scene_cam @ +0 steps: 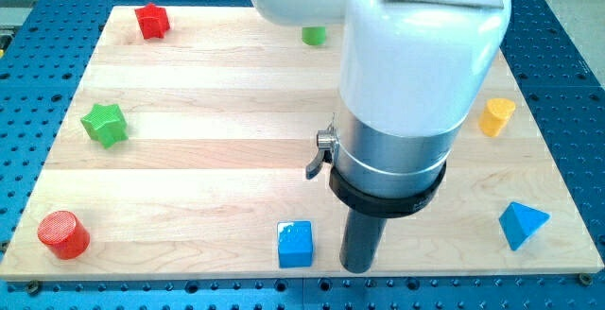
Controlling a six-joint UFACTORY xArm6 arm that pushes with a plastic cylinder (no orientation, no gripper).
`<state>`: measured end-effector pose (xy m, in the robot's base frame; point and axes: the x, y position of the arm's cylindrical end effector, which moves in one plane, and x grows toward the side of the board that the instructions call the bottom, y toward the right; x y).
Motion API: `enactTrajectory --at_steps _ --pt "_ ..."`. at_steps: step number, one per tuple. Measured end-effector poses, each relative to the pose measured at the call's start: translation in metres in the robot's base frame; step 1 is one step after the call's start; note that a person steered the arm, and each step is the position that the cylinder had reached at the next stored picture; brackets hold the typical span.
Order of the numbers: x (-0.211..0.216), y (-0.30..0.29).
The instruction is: Push the blue cube slightly towards up
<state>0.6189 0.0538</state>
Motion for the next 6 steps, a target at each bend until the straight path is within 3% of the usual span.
enactTrajectory --at_steps 1,3,5,6 --pt "-0.001 -0.009" --pt "-0.001 -0.154" --pt "-0.001 -0.209" --pt "-0.011 -0.2"
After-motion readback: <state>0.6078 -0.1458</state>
